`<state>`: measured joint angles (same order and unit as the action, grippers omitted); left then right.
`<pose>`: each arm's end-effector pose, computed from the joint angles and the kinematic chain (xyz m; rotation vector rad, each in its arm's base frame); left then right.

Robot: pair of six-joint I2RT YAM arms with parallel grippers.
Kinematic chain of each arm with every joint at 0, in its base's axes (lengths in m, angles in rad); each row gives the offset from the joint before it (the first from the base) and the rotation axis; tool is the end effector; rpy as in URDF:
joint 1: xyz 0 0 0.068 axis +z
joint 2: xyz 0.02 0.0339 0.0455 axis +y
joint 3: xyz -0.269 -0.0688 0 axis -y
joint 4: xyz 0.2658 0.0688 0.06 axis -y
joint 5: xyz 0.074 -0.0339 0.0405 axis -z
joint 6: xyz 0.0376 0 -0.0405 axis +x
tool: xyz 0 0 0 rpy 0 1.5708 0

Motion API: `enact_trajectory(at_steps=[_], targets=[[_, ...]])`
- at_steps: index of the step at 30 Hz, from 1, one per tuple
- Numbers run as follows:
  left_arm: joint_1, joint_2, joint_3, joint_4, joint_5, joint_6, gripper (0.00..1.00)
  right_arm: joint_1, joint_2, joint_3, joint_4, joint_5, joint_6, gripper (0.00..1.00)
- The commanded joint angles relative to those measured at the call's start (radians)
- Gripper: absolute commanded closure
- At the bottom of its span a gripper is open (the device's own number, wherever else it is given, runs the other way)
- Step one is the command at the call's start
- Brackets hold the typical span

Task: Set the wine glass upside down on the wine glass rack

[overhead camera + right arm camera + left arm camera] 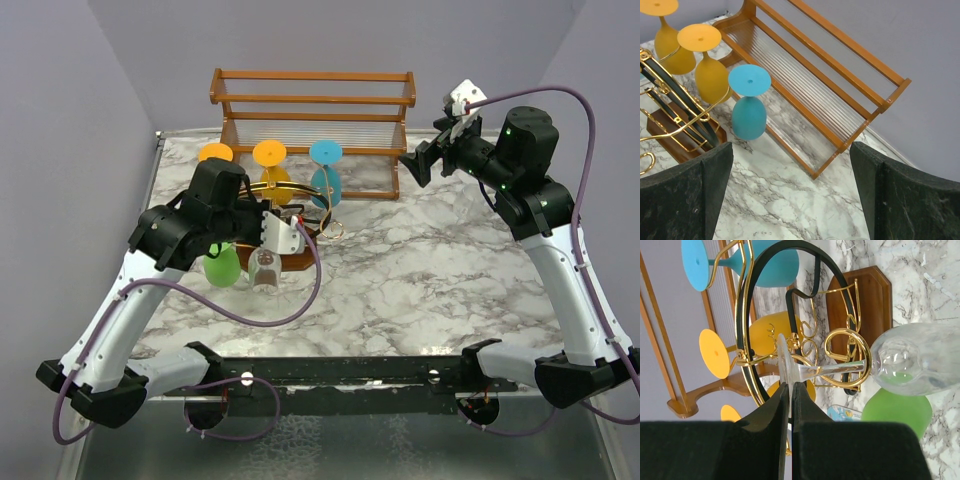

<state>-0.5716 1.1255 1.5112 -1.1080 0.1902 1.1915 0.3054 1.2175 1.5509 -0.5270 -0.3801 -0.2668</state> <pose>0.1737 -0.1202 0.4385 1.8200 1.3727 0.1069 0.2489 0.0931 0.4886 -0.7565 1.5940 0.3629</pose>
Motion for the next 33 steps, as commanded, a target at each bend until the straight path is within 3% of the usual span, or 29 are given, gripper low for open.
enact_trajectory(at_steps=[1,14,33], targets=[[-0.007,-0.024,0.044,-0.038,0.031,0.038,1.0,-0.006,-0.008,0.007,-0.007,-0.023,-0.006,0.0],[-0.007,-0.02,0.095,-0.095,0.129,0.058,1.0,-0.006,-0.006,0.011,-0.013,-0.033,-0.009,0.0],[-0.011,0.013,0.036,0.027,0.177,0.008,1.0,-0.006,-0.005,0.009,-0.018,-0.04,-0.014,0.0]])
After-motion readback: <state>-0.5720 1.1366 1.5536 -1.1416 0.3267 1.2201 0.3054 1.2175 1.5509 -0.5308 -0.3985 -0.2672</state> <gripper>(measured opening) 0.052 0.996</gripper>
